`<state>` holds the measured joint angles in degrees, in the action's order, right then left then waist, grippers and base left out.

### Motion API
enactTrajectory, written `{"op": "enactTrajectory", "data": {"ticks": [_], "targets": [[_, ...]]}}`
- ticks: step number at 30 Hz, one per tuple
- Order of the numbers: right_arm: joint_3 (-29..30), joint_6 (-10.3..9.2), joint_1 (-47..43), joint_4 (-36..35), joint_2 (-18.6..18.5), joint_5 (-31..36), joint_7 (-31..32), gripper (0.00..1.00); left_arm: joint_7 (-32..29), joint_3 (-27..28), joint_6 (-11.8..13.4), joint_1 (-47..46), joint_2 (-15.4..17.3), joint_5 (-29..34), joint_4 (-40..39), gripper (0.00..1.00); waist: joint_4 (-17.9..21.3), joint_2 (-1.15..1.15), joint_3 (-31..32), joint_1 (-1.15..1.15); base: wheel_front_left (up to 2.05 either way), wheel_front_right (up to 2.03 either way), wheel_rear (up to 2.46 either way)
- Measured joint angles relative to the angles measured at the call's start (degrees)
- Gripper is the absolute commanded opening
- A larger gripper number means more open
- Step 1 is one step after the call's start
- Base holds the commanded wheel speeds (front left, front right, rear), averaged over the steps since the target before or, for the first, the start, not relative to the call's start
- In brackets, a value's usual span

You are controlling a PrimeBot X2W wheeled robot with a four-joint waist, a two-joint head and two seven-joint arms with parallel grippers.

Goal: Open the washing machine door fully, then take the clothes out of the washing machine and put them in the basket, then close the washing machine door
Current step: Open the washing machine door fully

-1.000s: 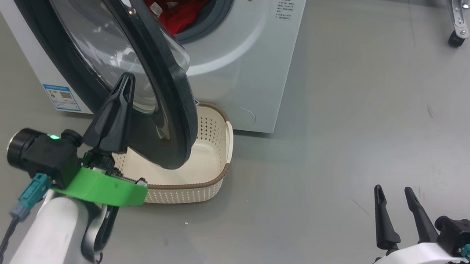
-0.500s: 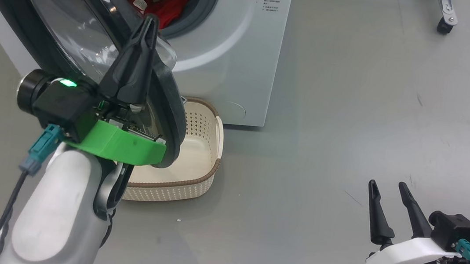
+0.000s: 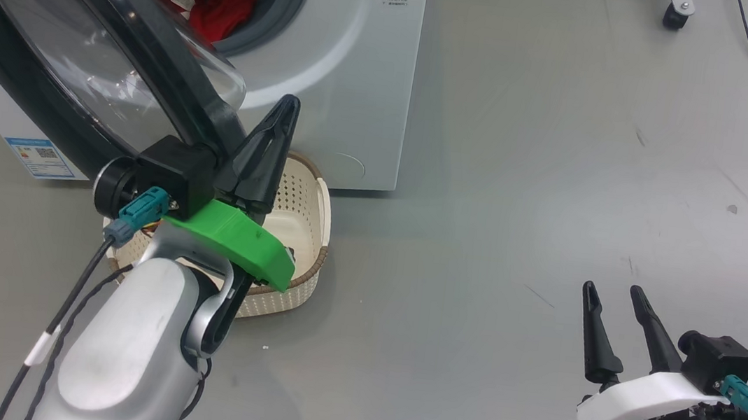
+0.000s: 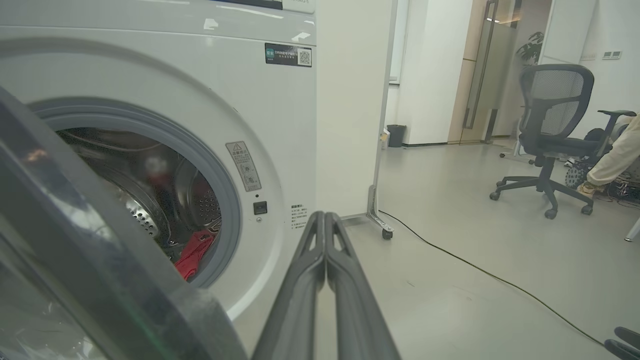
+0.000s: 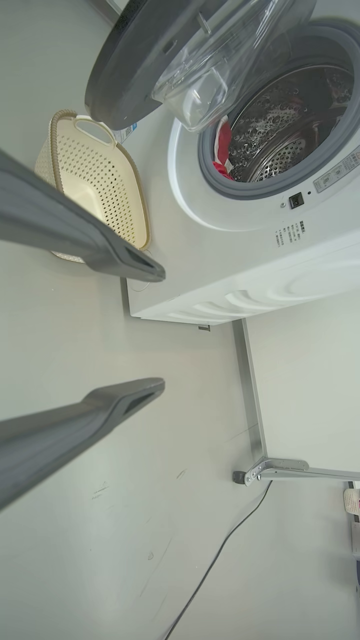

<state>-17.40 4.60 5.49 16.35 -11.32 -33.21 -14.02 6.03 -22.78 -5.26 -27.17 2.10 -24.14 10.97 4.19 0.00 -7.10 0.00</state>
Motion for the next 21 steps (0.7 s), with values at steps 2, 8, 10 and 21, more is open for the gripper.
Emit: {"op": "enactTrajectory", "data": {"ticks": [2,8,10,21], "targets": [[0.1,0.02,0.0,0.2,0.2,0.0,0.0,1.00,-0.5,-0.9,0.0,-0.2,0.0,-1.9,0.9,0.00,0.3,0.00,-0.2,0.00,0.00,0.00,0.00],[0.2,0.05,0.6,0.6,0.5,0.0,-0.2,1.00,-1.8,-1.7,1.5,-0.4,0.0,-5.9,5.2,0.00,1.4,0.00,-0.6,0.00,0.00,0.00,0.00],[0.4,0.05,0.7,0.7,0.5,0.0,-0.2,1.00,-2.3,-1.7,2.0,-0.4,0.0,-7.5,6.8,0.00,1.8,0.00,-0.7,0.00,0.00,0.00,0.00],[1.7,0.38,0.9,0.9,1.0,0.0,-0.2,1.00,-3.2,-1.7,3.7,-2.4,0.0,-8.2,12.8,0.00,2.5,0.00,-1.7,0.00,0.00,0.00,0.00]]}}
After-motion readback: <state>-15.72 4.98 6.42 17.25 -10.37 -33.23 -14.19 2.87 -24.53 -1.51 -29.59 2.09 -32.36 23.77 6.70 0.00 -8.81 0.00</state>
